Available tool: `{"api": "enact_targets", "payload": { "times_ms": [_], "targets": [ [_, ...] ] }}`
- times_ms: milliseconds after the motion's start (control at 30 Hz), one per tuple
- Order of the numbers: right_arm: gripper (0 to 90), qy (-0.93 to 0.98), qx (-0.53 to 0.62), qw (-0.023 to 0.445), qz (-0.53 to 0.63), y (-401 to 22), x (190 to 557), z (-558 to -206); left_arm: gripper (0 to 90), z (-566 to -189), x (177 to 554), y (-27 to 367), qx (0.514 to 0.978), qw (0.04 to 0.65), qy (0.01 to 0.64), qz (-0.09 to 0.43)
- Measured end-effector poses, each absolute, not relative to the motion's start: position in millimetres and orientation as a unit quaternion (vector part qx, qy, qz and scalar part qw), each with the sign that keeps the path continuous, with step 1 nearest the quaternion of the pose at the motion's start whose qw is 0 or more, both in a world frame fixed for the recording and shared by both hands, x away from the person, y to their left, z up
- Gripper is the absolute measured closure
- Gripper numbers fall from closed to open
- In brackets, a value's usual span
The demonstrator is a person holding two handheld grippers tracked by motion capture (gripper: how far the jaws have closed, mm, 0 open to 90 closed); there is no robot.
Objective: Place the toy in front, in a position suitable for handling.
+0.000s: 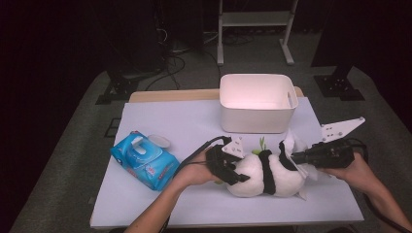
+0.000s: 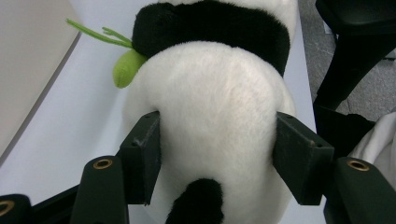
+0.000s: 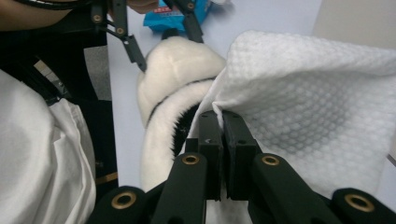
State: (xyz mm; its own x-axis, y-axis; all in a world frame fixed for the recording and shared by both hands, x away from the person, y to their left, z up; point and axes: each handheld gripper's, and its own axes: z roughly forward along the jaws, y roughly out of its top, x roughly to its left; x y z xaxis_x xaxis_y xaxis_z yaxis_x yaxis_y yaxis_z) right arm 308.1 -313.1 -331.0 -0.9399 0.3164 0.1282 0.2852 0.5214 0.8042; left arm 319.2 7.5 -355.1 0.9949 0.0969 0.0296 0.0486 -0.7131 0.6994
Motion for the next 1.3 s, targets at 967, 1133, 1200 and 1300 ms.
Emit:
{"api": "enact_targets", "payload": {
  "times_ms": [967, 1133, 1200, 1300],
  "targets": [
    [72.1, 0.891, 0.159, 0.068, 0.420, -297, 308, -326, 36.2, -353, 317, 3, 0.927, 0.373, 0.034, 0.034],
    [84.6, 0.896, 0.141, 0.058, 0.417, -293, 303, -328, 36.3, -354, 317, 2, 0.926, 0.375, 0.034, 0.032],
    [85.8, 0.900, 0.137, 0.061, 0.410, -297, 302, -324, 36.3, -353, 317, 3, 0.925, 0.376, 0.033, 0.032],
    [86.3, 0.898, 0.141, 0.057, 0.412, -303, 300, -323, 36.6, -353, 316, 1, 0.925, 0.377, 0.031, 0.033]
  ]
}}
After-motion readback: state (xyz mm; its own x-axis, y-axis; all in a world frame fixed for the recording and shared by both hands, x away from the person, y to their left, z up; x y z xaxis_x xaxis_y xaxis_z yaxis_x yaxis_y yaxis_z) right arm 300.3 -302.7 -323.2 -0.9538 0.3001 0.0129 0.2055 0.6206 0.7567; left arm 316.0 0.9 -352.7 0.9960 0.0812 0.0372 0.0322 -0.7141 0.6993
